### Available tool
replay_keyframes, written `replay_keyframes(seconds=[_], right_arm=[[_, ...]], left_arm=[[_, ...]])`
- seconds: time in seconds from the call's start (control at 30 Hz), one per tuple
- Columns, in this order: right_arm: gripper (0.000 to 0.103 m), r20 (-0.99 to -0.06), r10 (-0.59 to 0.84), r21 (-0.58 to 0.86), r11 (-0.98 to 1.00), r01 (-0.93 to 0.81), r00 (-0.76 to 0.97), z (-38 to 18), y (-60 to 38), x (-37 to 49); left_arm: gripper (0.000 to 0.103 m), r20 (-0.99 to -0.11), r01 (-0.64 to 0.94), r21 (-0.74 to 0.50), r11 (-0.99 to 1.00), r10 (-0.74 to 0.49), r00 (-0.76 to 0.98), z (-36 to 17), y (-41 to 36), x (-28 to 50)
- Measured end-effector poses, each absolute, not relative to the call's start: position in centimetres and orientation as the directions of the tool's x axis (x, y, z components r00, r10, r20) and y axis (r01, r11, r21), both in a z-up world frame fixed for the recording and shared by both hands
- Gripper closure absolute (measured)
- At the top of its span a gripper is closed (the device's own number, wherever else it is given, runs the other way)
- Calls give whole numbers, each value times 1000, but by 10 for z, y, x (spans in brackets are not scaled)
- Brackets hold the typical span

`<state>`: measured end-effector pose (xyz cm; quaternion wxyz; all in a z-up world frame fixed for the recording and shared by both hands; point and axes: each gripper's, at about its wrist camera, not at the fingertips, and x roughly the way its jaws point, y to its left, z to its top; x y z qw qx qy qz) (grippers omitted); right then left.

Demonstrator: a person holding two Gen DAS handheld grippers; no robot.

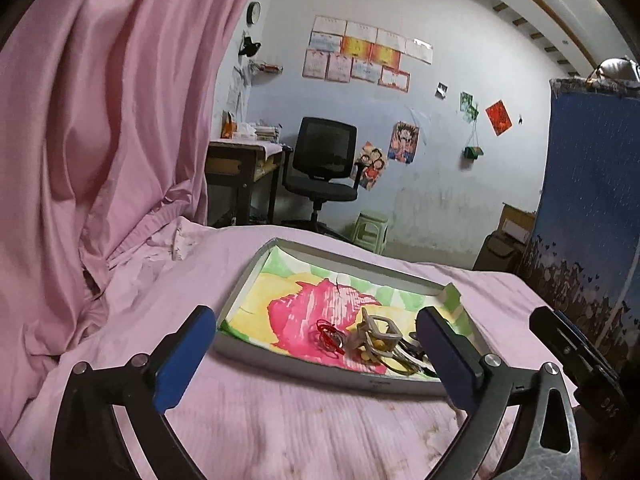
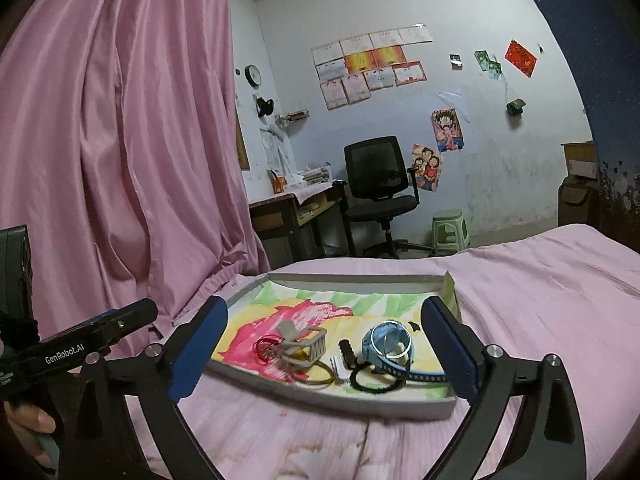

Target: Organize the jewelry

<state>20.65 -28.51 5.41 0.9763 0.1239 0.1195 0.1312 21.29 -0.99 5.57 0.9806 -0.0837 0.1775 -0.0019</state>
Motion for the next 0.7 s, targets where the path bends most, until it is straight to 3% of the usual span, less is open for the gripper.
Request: replay_keyframes(seconds=[0.7], right_arm=[[3, -230, 253, 277, 943, -186, 940, 34, -297, 122]], left_arm=[[1, -297, 0, -75, 997, -22, 955, 36, -13, 106]])
